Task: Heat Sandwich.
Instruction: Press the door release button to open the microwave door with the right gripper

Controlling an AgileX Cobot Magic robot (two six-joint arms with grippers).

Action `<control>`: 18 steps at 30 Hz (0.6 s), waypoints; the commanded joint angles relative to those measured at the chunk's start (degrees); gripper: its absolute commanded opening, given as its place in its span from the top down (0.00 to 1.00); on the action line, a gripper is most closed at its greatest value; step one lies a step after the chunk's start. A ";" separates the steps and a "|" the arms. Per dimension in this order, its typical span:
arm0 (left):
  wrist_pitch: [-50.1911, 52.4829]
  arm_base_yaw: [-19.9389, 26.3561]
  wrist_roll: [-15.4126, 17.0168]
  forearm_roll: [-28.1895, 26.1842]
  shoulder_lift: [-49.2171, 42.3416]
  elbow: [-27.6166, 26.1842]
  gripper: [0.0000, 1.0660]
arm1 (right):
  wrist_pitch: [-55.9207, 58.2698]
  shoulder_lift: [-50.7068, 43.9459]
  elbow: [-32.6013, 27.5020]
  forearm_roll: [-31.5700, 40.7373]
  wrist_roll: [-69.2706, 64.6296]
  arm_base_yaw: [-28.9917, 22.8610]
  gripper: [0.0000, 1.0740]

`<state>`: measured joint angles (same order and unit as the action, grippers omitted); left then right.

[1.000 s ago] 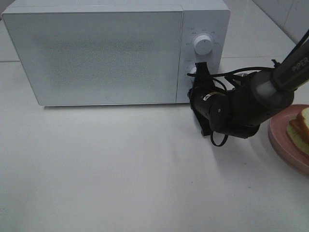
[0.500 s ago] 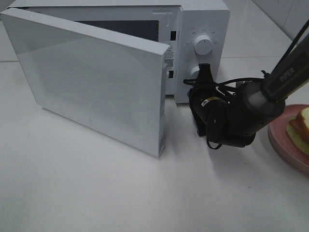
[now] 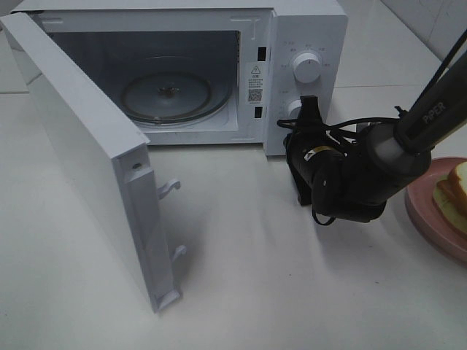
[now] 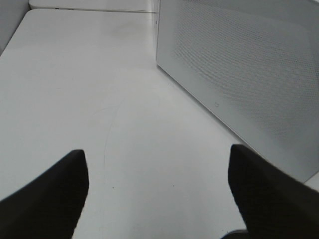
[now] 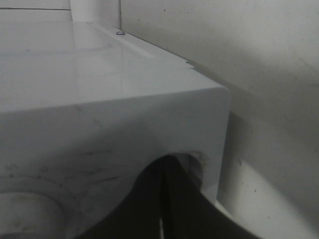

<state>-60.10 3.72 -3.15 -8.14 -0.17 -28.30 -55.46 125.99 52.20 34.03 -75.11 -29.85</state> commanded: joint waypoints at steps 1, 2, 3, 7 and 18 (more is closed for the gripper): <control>0.92 -0.23 0.06 -0.23 -1.38 0.17 0.32 | -15.70 -0.63 3.27 -0.23 0.23 2.46 1.00; 0.92 -0.23 0.06 -0.23 -1.38 0.17 0.32 | -15.64 -0.63 3.27 -0.29 0.23 2.46 1.00; 0.92 -0.23 0.06 -0.23 -1.38 0.17 0.32 | -15.64 -0.63 3.27 -0.29 0.23 2.46 1.00; 0.92 -0.23 0.06 -0.23 -1.38 0.17 0.32 | -15.53 -0.63 3.27 -0.46 0.23 2.46 1.00; 0.92 -0.23 0.06 -0.23 -1.38 0.17 0.32 | -11.57 -1.32 2.92 -3.44 0.23 2.46 1.00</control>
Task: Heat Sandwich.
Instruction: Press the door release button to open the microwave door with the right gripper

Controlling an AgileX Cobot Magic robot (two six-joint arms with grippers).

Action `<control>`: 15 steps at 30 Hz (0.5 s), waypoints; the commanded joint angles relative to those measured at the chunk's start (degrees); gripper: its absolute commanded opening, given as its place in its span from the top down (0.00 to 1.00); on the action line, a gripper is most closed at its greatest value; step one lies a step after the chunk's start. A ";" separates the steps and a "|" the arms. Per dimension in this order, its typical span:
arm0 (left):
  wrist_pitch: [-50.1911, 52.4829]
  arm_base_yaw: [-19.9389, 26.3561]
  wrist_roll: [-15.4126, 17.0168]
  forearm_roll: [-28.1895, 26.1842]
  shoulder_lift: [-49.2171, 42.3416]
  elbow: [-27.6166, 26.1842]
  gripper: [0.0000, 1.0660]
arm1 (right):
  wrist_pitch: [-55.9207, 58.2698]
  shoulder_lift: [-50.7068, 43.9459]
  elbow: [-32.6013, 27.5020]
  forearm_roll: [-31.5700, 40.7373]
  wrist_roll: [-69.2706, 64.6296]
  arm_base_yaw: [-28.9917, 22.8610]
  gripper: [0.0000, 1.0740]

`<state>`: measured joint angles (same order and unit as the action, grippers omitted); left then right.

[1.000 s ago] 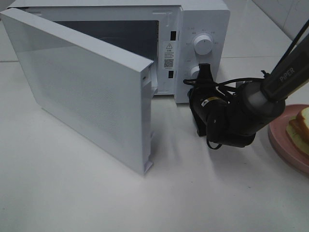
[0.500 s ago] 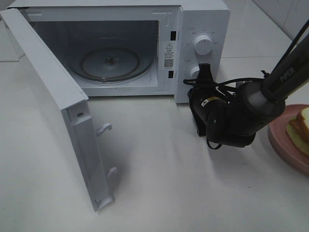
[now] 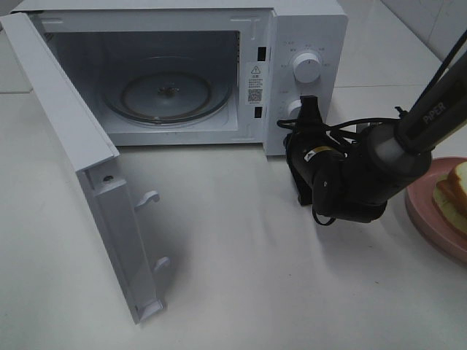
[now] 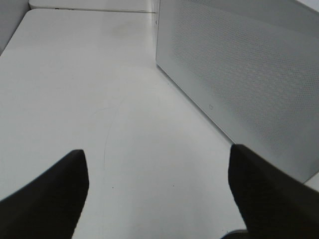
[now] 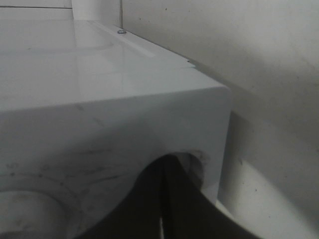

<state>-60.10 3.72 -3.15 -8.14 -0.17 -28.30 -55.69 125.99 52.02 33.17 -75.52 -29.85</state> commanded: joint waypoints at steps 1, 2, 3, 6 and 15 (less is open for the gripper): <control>0.92 -0.23 0.06 -0.23 -1.38 0.17 0.32 | -9.40 -2.18 2.64 -2.81 1.09 2.46 1.00; 0.92 -0.23 0.06 -0.23 -1.38 0.17 0.32 | -8.37 -2.81 2.23 -2.81 1.83 2.41 1.00; 0.92 -0.23 0.06 -0.23 -1.38 0.17 0.32 | -7.33 -3.44 1.78 -2.81 2.58 2.41 1.00; 0.92 -0.23 0.06 -0.23 -1.38 0.17 0.32 | -4.18 -5.50 0.97 -2.35 5.84 2.41 1.00; 0.92 -0.23 0.06 -0.23 -1.38 0.17 0.32 | 1.38 -10.83 -2.98 -2.29 11.00 2.41 1.00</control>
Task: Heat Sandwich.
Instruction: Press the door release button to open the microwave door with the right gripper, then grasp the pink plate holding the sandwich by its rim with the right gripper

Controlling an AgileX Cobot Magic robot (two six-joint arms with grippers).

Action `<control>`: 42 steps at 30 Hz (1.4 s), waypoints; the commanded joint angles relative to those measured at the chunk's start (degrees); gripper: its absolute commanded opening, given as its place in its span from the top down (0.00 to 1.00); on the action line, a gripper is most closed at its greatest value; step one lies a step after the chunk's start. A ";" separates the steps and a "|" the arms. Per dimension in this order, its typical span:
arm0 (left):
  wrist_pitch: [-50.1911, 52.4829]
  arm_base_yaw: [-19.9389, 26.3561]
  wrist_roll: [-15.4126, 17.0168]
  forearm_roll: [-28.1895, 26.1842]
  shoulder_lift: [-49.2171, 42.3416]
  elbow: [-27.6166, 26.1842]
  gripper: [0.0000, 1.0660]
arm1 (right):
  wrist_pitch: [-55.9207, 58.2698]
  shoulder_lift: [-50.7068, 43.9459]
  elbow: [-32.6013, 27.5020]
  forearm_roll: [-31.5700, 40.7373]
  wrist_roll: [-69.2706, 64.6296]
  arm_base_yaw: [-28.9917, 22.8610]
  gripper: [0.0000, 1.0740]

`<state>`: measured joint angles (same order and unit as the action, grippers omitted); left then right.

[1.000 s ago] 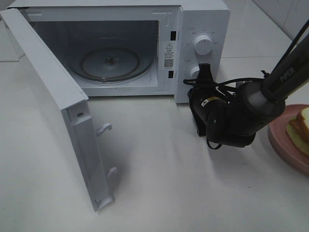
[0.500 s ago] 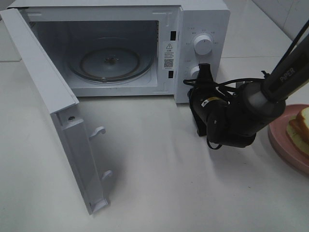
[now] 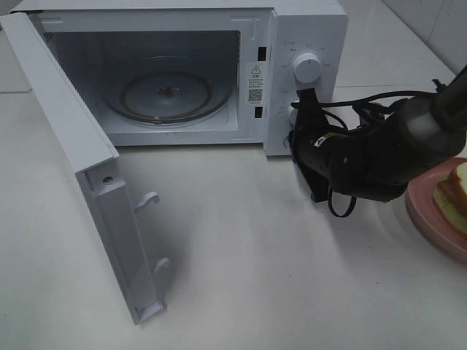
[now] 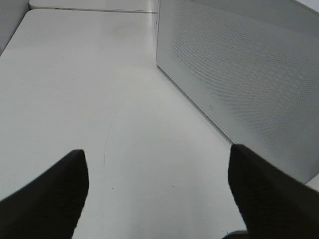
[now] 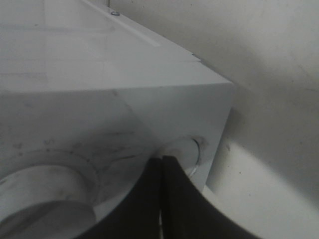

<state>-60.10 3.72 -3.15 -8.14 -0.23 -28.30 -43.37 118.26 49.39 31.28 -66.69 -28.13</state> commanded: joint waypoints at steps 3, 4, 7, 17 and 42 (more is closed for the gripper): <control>0.92 -0.23 0.06 -0.23 -1.32 0.17 0.32 | -9.85 -4.41 -1.83 -0.57 2.18 0.69 1.00; 0.92 -0.23 0.06 -0.23 -1.32 0.17 0.32 | -7.45 -5.79 -3.32 -0.57 2.35 0.69 1.00; 0.92 -0.23 0.06 -0.23 -1.32 0.17 0.32 | -6.07 -7.85 -5.90 -1.03 3.84 0.69 1.00; 0.92 -0.23 0.06 -0.23 -1.32 0.17 0.32 | -2.35 -16.50 -15.01 -5.50 6.99 0.69 1.00; 0.92 -0.23 0.06 -0.23 -1.32 0.17 0.32 | 26.01 -40.62 -24.47 -24.29 34.15 0.74 1.00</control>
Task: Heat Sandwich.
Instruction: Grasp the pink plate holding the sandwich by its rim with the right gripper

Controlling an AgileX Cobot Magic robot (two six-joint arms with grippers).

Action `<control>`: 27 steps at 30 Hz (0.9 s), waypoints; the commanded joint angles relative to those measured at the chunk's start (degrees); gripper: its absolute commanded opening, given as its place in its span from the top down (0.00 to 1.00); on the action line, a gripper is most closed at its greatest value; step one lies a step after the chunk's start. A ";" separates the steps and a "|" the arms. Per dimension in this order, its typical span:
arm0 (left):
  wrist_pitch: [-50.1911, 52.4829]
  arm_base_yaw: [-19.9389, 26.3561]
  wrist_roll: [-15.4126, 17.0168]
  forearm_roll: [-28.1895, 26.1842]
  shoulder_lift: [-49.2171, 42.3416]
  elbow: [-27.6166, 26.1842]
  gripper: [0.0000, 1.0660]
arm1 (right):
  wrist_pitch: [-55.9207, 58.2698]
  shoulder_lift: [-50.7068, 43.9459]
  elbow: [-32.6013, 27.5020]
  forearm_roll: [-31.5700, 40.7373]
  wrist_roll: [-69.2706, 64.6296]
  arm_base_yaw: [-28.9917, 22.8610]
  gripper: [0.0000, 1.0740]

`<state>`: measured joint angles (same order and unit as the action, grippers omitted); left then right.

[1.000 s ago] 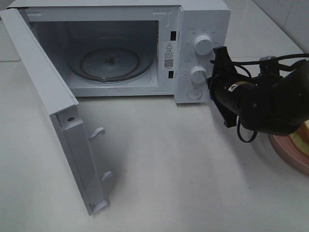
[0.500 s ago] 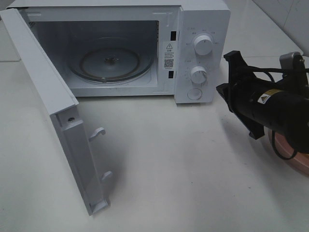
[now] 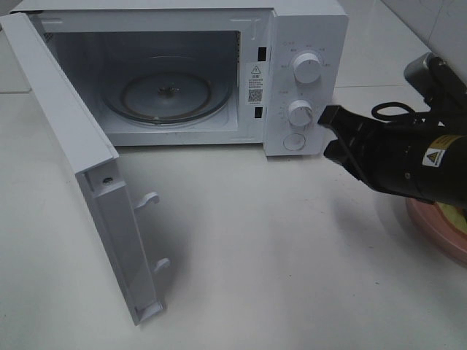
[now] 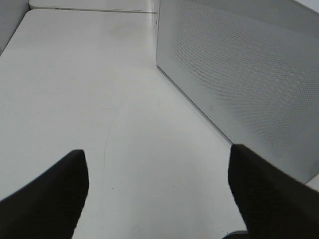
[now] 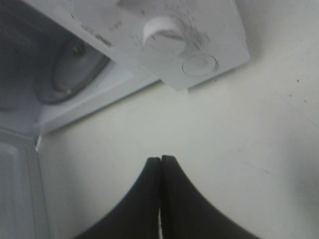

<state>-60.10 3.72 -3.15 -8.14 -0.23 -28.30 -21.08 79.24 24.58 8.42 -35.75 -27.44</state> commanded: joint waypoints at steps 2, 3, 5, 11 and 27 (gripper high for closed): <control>0.92 -0.23 0.06 -0.23 -1.32 0.17 0.32 | 10.31 -2.92 1.83 -2.86 6.99 0.06 1.00; 0.92 -0.23 0.06 -0.23 -1.32 0.17 0.32 | 14.15 -3.38 2.81 -3.44 9.00 0.06 1.00; 0.92 -0.23 0.06 -0.23 -1.32 0.17 0.32 | 26.53 -3.84 8.19 -5.33 14.50 0.06 1.00; 0.92 -0.23 0.06 -0.23 -1.32 0.17 0.32 | 50.08 -3.84 20.28 -12.78 19.54 0.06 1.00; 0.92 -0.23 0.06 -0.23 -1.32 0.17 0.32 | 74.66 -3.84 41.02 -22.63 22.63 0.06 0.64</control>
<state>-60.10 3.72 -3.15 -8.14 -0.23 -28.30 52.25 75.63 64.74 -13.69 -14.73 -27.44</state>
